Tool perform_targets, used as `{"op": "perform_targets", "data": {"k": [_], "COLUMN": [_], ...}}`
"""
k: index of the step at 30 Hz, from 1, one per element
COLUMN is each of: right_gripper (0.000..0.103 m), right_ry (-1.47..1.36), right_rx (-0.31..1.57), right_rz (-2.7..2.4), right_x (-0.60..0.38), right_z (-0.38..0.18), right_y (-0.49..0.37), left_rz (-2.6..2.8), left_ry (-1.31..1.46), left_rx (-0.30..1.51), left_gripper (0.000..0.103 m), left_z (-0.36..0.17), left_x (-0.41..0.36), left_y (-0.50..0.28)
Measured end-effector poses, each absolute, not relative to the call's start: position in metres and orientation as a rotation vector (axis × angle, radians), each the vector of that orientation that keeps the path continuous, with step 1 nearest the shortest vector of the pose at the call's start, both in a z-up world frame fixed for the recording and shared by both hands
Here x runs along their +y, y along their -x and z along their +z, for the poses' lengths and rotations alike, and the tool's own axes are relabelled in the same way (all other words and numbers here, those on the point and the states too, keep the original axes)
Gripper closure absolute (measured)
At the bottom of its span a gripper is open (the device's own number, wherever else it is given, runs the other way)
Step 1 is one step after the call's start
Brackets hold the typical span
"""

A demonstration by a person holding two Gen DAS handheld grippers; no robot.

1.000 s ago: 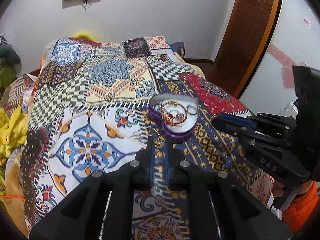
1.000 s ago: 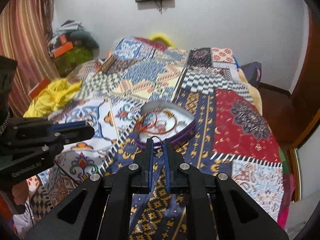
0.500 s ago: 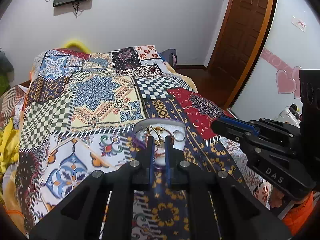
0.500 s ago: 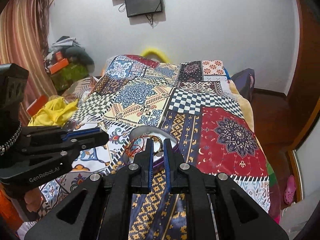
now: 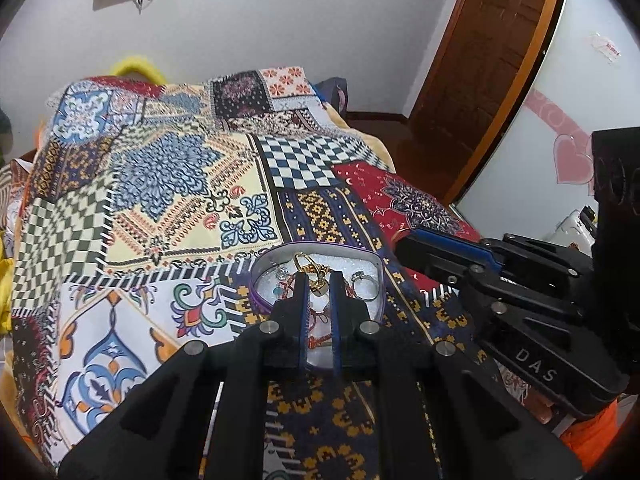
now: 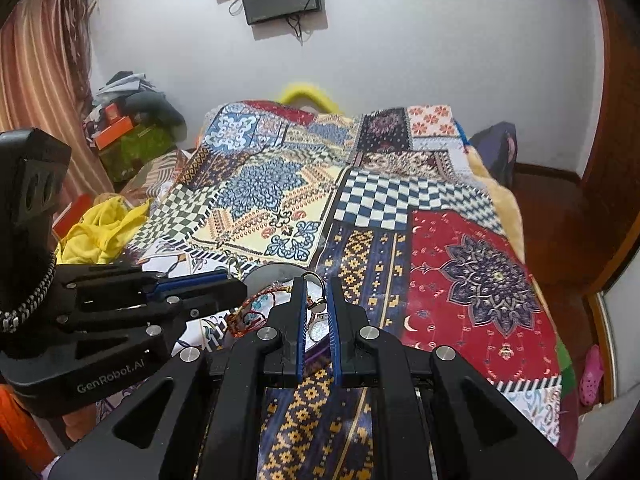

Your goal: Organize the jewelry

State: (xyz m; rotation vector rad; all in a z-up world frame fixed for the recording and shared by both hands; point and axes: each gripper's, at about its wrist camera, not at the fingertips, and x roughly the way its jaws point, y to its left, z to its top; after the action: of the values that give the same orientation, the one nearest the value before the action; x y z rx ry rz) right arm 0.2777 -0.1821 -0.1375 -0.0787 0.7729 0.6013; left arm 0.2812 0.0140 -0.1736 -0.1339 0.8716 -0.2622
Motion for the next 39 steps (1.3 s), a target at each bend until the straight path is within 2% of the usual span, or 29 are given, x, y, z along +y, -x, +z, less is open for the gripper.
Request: {"op": "perform_targets", "data": {"k": [20,25,28,36,39], "right_gripper": [0.094,0.083,0.078,0.078,0.078], "right_ry": [0.104,0.085,0.095,0.094,0.071], "right_rx": [0.899,0.894,0.863,0.736,0.656], "right_rz": [0.636,0.632,0.617,0.595,0.587], "right_x": [-0.173,-0.177,-0.179,-0.192,-0.201], "right_z": [-0.163,-0.156,-0.145,-0.1,-0.072], "right_y": [-0.298,-0.294,-0.287,-0.257,-0.236], "left_rz": [-0.267,-0.254,-0.253,-0.22,-0.199], "left_ry": [0.12,0.111,0.117,0.098,0.086], "left_rx": [0.932,0.927,0.914,0.801,0.725], "left_gripper": [0.095,0.094,0.094,0.093,0.089], "left_z": [-0.192,-0.187,-0.179,-0.13,-0.101], "left_x": [0.008,0.009,0.01,0.011,0.011], "left_y": [-0.291,-0.287,-0.281,-0.25,-0.23]}}
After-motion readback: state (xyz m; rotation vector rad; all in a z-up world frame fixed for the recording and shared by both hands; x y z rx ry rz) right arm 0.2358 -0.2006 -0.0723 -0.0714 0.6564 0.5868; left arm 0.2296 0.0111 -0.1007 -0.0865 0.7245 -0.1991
